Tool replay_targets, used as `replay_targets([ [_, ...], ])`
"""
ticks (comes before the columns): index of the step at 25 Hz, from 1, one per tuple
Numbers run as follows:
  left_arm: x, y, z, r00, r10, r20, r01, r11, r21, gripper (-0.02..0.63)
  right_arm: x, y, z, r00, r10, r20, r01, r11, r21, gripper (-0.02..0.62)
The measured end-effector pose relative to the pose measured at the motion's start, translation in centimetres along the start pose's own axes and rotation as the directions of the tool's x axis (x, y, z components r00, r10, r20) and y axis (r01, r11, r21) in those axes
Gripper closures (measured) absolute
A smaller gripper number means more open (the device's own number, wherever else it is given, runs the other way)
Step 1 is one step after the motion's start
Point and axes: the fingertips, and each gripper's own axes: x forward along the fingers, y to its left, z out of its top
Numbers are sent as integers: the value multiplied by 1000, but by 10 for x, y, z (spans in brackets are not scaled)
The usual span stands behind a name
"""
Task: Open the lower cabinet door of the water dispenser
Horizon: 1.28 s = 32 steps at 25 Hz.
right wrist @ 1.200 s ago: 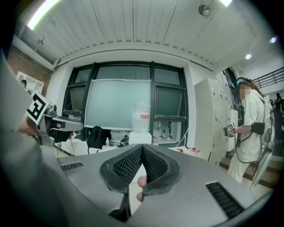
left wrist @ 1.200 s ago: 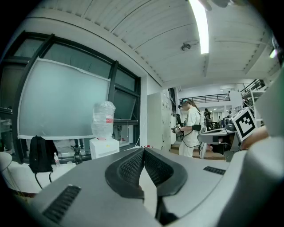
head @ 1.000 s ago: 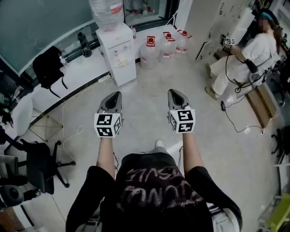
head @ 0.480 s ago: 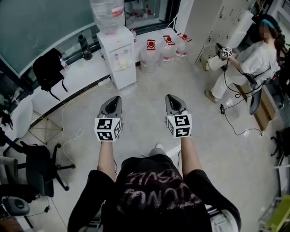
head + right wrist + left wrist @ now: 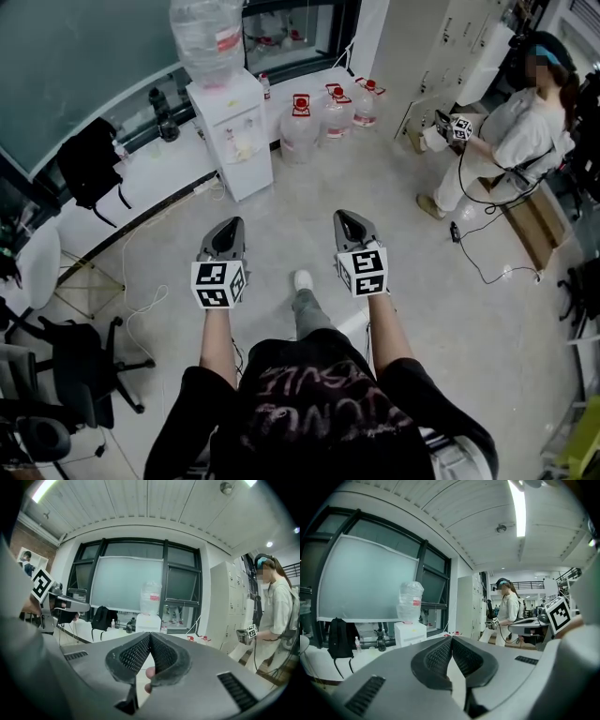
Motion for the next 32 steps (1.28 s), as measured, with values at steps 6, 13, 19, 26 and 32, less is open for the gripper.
replay_targets([
  [6,35,25,1,1000,16,-12,-16,1000,0,594,46,-9,0,1000,17,-4,-17,1000,0,581],
  [13,94,56,-2,999,28,-47,-28,1000,-6,594,114,-31,4,999,42,-24,-42,999,3,581],
  [19,153,82,-3,995,48,-84,-50,998,-24,594,177,-58,7,996,69,-51,-69,998,6,581],
  [26,226,118,1,988,92,-120,-96,995,-31,594,268,-83,14,990,130,-61,-128,991,28,581],
  [32,280,141,-1,978,129,-162,-137,990,-39,594,334,-109,10,979,185,-86,-183,982,38,581],
])
